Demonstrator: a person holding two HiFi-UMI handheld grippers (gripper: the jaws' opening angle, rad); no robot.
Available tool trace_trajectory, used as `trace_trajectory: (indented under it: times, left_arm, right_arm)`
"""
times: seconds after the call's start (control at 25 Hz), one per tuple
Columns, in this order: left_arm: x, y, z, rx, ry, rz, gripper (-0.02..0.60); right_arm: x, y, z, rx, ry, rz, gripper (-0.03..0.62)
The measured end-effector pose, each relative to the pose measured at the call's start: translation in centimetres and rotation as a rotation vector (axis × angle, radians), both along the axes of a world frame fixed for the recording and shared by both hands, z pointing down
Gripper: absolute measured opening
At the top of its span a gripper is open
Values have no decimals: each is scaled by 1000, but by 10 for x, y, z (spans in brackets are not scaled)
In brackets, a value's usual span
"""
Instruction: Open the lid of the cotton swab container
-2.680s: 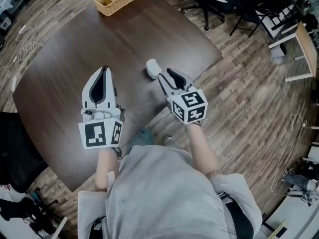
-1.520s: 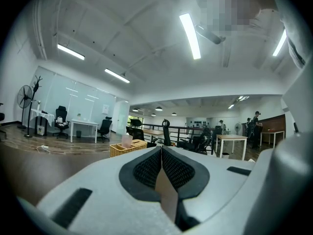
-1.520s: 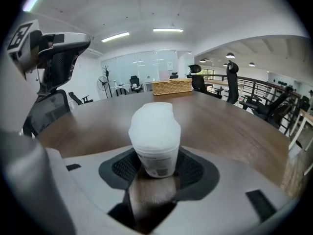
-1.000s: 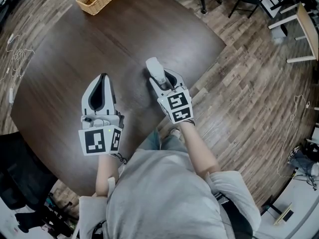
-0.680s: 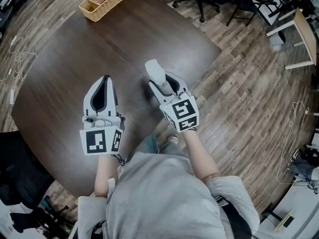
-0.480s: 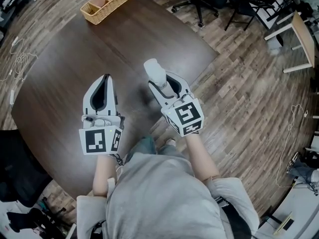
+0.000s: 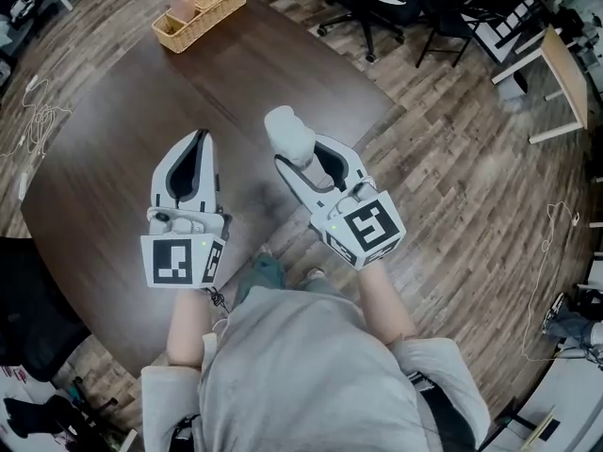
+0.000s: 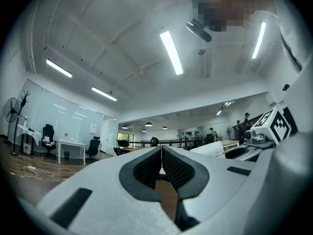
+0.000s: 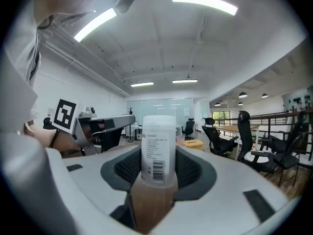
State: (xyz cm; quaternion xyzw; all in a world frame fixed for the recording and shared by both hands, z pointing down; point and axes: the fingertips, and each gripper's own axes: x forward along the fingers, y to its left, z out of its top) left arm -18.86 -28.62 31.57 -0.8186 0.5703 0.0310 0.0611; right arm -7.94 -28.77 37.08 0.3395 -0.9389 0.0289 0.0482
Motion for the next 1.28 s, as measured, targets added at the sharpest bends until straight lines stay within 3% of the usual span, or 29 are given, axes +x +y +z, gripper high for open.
trace_trajectory:
  times: [0.24,0.4,0.48,0.64,0.8,0.96,1.28]
  left_arm:
    - [35,17,-35,75,-27,162,12]
    - [56,34,-61,109,29,312,14]
    - [67,42,-69,119,21,374,18]
    - [94,57,-76,117,-42,486,117]
    - [120,74,-83,113,-27,632,177]
    - [137,96,-89,116,-20,786,223]
    - [154,121,-85,74,-116,983,269]
  right_arm:
    - [19,23,-33,50,-28,-42,192]
    - [29,43,-50,59,-54,-107,192]
    - [35,54,-59,61,-81,-143,192]
    - [47,70,-70,67,-118,-187,192]
    - [56,89,-76,94,-114,-250,192]
    - [60,111,-80,121,-90,-328,192]
    - [57,124,-82,133,-49,-377,192]
